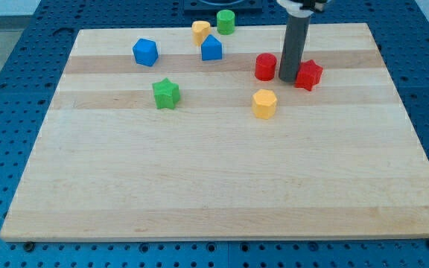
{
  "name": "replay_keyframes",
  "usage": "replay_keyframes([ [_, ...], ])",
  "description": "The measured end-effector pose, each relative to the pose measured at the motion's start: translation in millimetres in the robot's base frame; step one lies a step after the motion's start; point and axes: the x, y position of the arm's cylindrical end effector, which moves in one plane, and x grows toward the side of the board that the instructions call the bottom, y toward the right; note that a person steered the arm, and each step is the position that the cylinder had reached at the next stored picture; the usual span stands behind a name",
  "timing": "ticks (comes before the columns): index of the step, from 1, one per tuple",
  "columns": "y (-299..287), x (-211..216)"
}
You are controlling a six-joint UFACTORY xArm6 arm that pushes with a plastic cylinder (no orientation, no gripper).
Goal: Push the red circle towards the blue triangle
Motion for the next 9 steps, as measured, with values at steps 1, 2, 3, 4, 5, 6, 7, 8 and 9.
replay_keyframes([
  [1,-36.4,-1.0],
  [2,-66.6,-17.7],
  [3,-76.0,-19.3],
  [4,-47.7,-19.3],
  [5,-5.6,-19.0],
  [6,21.0,-21.2],
  [7,10.3,-37.9],
  [8,-28.2,-46.0],
  [9,-51.7,-46.0],
])
